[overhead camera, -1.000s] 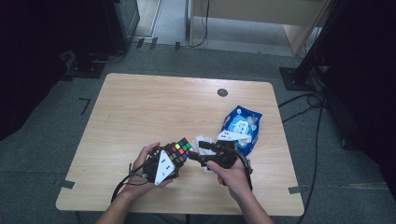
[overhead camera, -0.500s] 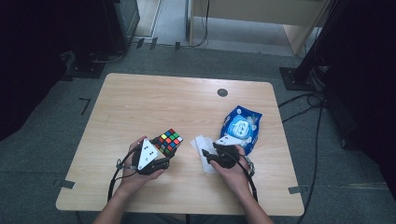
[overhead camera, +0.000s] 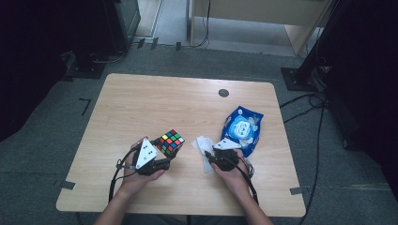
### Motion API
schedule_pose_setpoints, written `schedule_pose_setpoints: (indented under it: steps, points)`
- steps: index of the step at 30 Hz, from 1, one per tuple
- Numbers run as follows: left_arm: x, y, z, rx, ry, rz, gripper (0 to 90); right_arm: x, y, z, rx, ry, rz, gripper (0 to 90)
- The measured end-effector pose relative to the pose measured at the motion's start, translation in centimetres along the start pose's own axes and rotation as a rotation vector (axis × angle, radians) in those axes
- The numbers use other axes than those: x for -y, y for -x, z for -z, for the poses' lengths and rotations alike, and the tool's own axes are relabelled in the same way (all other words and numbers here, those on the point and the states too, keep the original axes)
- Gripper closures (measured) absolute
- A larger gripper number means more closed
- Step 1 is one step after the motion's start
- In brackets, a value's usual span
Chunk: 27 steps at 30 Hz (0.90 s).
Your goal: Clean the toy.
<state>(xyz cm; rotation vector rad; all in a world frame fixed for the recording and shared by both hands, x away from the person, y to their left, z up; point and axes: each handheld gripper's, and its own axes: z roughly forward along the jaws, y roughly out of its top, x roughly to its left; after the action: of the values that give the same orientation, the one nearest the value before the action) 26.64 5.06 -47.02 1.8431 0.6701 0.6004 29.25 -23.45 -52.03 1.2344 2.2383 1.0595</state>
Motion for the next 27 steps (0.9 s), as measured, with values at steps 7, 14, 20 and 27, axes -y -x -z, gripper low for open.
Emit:
schedule_pose_setpoints:
  steps: [7, 14, 20, 27]
  points:
    - [0.3, 0.6, -0.5, 0.020, -0.025, -0.023, 33.9, -0.4, 0.0, 1.2, -0.053, 0.071, -0.030, 88.2]
    - [0.4, 1.7, -1.1, 0.059, -0.039, -0.033, 33.9, -3.2, -1.4, 5.6, -0.253, 0.305, -0.094, 87.9]
    - [0.2, 3.8, -1.4, 0.127, -0.028, -0.095, 33.9, -4.7, -4.4, 7.5, -0.373, 0.384, -0.022, 87.8]
    - [-0.2, 4.2, -0.9, 0.158, -0.001, -0.116, 34.0, -4.3, -4.7, 6.9, -0.368, 0.380, -0.036, 87.5]
